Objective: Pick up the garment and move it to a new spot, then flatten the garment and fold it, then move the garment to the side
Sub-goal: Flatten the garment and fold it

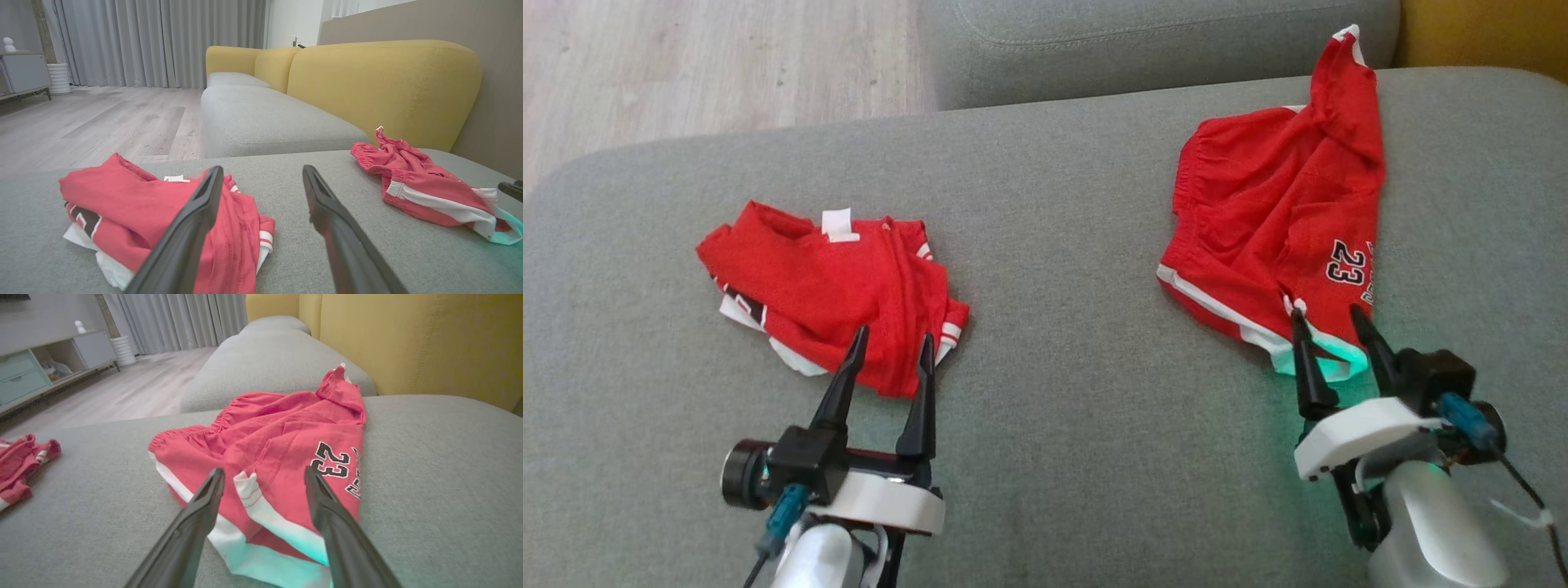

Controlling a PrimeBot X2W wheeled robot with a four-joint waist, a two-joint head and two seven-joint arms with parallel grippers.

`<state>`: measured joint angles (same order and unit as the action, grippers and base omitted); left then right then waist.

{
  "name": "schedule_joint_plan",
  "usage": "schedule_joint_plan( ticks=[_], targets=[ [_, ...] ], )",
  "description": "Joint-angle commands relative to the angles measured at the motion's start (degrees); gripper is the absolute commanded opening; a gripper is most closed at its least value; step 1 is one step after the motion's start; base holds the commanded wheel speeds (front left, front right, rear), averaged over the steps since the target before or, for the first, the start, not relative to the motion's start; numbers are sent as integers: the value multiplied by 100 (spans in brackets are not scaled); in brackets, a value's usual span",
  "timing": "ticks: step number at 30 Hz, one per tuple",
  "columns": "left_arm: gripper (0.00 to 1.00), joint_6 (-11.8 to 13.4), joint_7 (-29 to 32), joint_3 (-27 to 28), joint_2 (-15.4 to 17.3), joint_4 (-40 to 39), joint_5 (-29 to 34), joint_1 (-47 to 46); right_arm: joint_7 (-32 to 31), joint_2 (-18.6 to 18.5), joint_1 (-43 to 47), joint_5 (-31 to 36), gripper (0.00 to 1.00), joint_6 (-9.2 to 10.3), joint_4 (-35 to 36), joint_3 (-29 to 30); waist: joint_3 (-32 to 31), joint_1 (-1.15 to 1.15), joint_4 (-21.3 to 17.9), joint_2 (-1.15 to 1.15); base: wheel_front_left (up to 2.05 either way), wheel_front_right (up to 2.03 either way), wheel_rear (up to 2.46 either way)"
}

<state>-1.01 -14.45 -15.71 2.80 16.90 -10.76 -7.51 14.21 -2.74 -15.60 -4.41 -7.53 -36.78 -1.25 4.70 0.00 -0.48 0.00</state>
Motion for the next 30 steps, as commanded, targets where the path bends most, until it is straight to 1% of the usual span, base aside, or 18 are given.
schedule_joint_plan(
  ticks=[1,6,9,20,21,22,23,24,30],
  targets=[
    [100,13,-55,171,8,-145,44,-102,67,-14,-51,-102,100,4,279,-113,-7,0,14,0,0,0,0],
    [100,25,-55,165,8,-179,28,-83,76,-14,206,-150,100,4,691,-62,19,0,31,0,0,0,0],
    [100,22,-55,133,8,-197,23,-94,77,-14,235,-83,100,4,764,6,72,0,49,0,0,0,0],
    [100,-15,-55,88,8,-161,36,-260,28,-14,-145,203,100,4,360,108,333,0,224,0,0,0,0],
    [100,-15,-55,88,8,-157,35,-263,30,-14,-162,193,93,4,337,113,340,0,232,0,0,0,0],
    [100,-15,-55,90,8,-154,36,-265,33,-14,-178,179,49,4,318,118,345,0,236,0,0,0,0],
    [100,-15,-55,93,8,-151,36,-266,37,-14,-193,158,28,4,303,127,347,0,237,0,0,0,0],
    [100,-15,-55,98,8,-148,38,-264,40,-14,-206,131,0,4,291,138,348,0,236,0,0,0,0],
    [100,-12,-55,136,8,-128,50,-272,54,-14,-249,77,0,4,251,177,342,0,182,0,0,0,0]
  ],
)
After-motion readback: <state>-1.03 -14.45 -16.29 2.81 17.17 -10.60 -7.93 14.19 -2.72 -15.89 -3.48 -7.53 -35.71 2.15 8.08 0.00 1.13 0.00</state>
